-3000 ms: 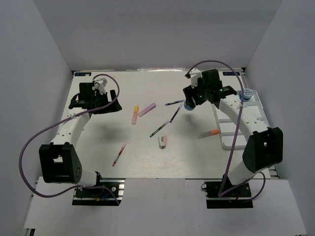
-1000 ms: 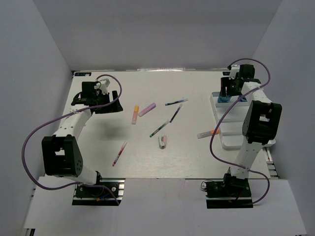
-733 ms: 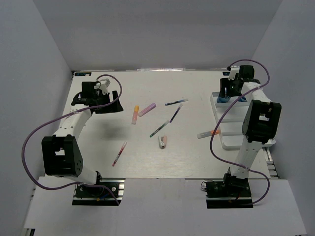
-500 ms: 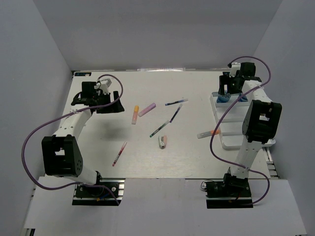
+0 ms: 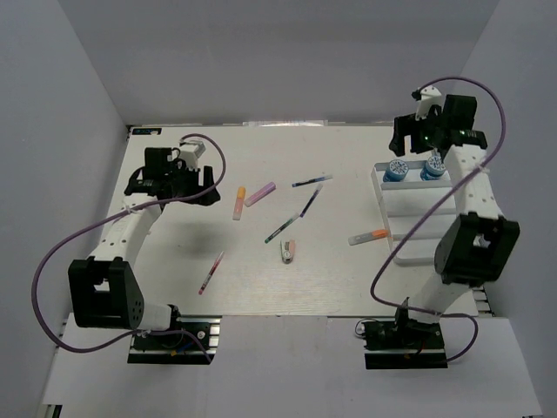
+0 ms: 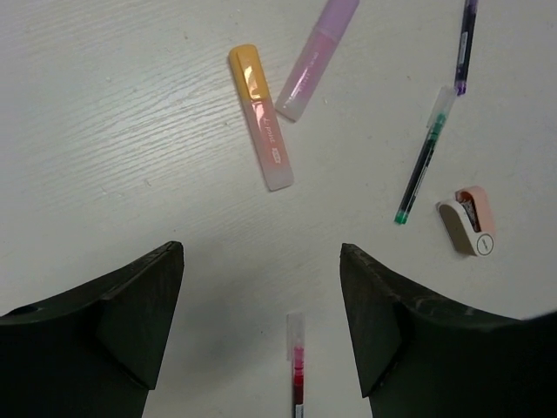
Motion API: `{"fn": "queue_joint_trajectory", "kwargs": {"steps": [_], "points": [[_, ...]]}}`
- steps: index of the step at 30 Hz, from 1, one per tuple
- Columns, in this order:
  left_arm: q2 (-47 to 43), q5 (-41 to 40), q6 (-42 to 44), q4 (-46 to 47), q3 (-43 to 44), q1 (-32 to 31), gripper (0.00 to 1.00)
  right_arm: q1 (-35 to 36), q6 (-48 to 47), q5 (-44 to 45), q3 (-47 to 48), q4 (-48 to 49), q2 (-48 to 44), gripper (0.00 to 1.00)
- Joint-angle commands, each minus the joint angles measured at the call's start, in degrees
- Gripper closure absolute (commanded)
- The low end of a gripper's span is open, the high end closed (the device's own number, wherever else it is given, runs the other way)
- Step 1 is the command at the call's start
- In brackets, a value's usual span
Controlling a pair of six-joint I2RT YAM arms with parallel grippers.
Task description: Sort the stationery into containers
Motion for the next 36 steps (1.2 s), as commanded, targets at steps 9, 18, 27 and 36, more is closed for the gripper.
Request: {"fn": "queue_joint_trajectory", "kwargs": {"steps": [9,18,27,36], "points": [[1.2,-8.4,-1.4,4.6,-5.8,-12.0,0.19,6.1,-6.5,-6.8,-27.3,-1.0,-26.6,0.15],[14.2,-19.2,-3.0,8.5,-0.7,-14.5,0.25,9.0,-7.1,-4.7,-34.1,0.2,-32.5,0.16],[23.0,-22.9,-3.3,10.4,4.1,-17.5,0.27,11.5,-11.9,-4.9,-39.2,2.1,-36.7,0.18],[29.2,-27.3,-4.0,9.4,7.5,-18.5,0.44,14.1,-19.9,-4.8,-46.3,5.8,-44.5,0.18]]}}
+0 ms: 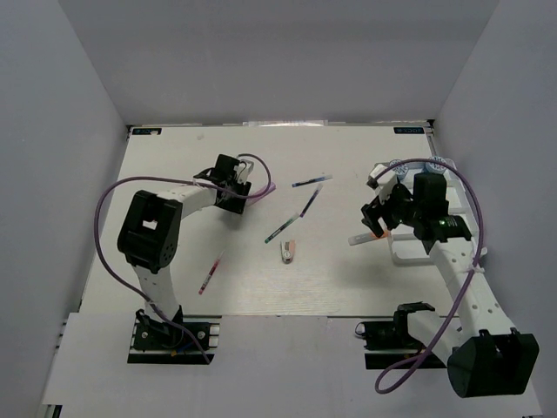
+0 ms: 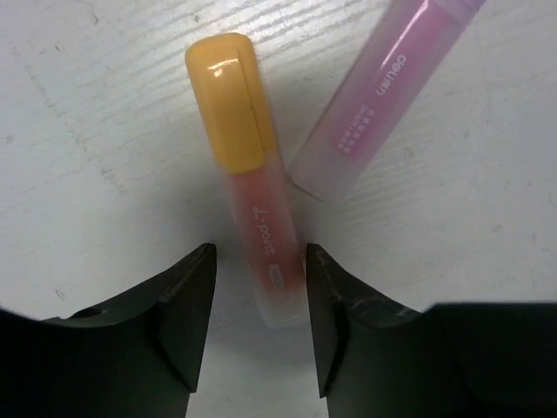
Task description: Sort the stationery into containers
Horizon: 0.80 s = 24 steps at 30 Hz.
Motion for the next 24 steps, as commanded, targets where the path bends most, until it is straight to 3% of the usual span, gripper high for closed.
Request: {"fn": "queue_joint_trajectory", "kwargs": {"steps": [1,4,9,16,19,22,24], "points": [[0.9,-2.9,-0.3,-0.4,1.8,-0.3,0.46,1.1,-4.5,0.1,-1.2,3.6,-2.1,0.18],[2.6,-2.5,-0.3,-1.7,2.7,-0.3,0.55,1.8,-4.9,0.0,-1.2,3.5,-2.1,0.18],[3.2,3.1,-0.3,-4.0,3.6,1.0,0.8,3.4,-7.3,-0.9,-2.4,5.4,-3.9,0.18],[-5.4,7.5,-2.0,-7.6,2.0,1.5,0.97,7.0,-10.9,-2.3,-1.4,7.8,-5.2,0.24],[-11.8,11.6,-1.2,-8.3,0.4,2.0,0.99,10.0,-12.4,-3.4,-1.0,10.6,-5.4,0.29],[-15.7,22.8,-1.1,-11.1,0.3,2.6,1.0,15.1,-13.2,-3.9,0.8,13.3,-3.8,0.31],[-16.8,34.5,1.5,-13.5,0.4,2.6,1.0,18.0,-15.3,-3.8,1.1,15.3,-2.7,0.31]]}}
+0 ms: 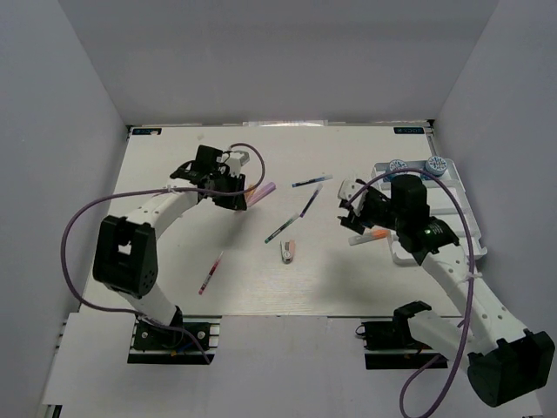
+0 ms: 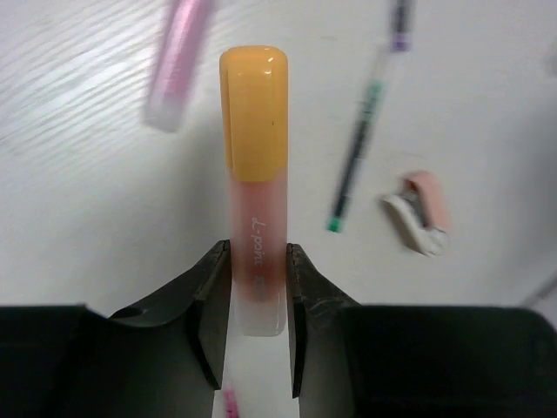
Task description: Sort the stationery into containers
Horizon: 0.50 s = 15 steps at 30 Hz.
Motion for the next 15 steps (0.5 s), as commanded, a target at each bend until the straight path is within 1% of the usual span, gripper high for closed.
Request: {"fn": "queue_joint_trajectory", "kwargs": {"steps": [1,3,5,6,9,12,15], "points": [[-4.9,20.2,2.7,-4.7,0.4,0.2,1.0,5.3,-4.3,-1.6,2.6,8.0,1.1,0.31],[-6.2,28.1,3.2,-5.8,-0.2,0.2,1.0,8.7,-8.0,-1.0,2.0,11.4,1.5,0.3],[-6.7,31.5,3.0,-6.4,-0.6,0.2,1.0,13.0,-11.0,-0.6,1.0,13.4,1.7,0.29],[-6.7,34.8,3.5,-7.8,-0.7,0.2,1.0,14.4,-14.2,-0.6,0.7,14.5,1.7,0.29],[-5.6,40.6,6.0,-11.6,0.0,0.2,1.0,20.0,-20.4,-0.2,-0.2,16.0,2.4,0.31],[-4.6,43.6,8.8,-15.6,1.0,-0.3,1.0,23.4,-24.0,0.6,-1.1,16.6,3.9,0.32],[-4.2,43.9,11.1,-18.3,0.9,-0.9,1.0,26.2,-24.8,0.9,-1.1,17.3,5.3,0.34]]}}
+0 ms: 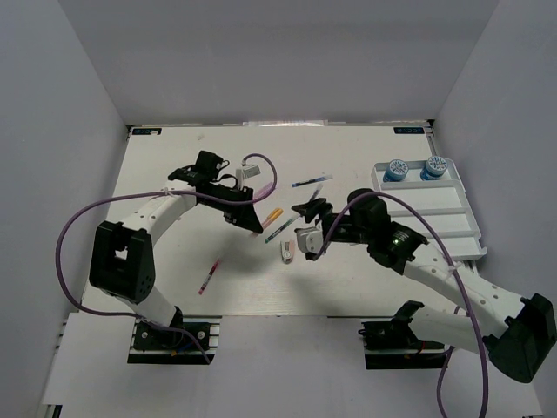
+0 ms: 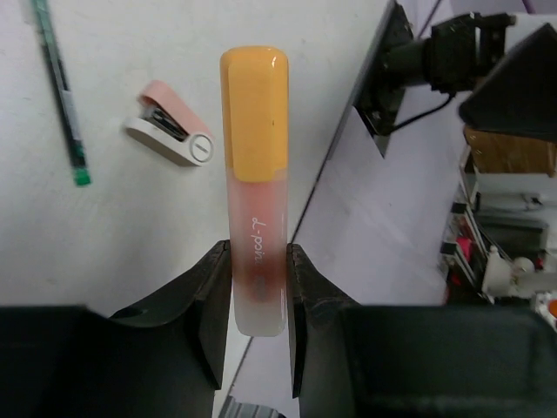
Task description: Sort the stationery into containers
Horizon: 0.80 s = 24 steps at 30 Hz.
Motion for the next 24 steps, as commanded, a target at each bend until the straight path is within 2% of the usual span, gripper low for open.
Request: {"fn": "queue_joint_trajectory", "kwargs": {"steps": [1,11,24], "points": [[-0.5,6.6,4.2,-5.1,0.7,-0.6,1.0,2.7,-4.7,0.5,0.0,3.2,1.9,0.36],[-1.6,4.7,7.2,-8.1,-0.4,-0.6,1.0,9.6,-6.6,4.5,0.8,2.6,9.0,0.44],[-2.3,3.2,6.2,-6.6,-1.8,-1.1,1.0,10.4,-3.8,8.0,5.1,5.8,16.2,0.46]]}}
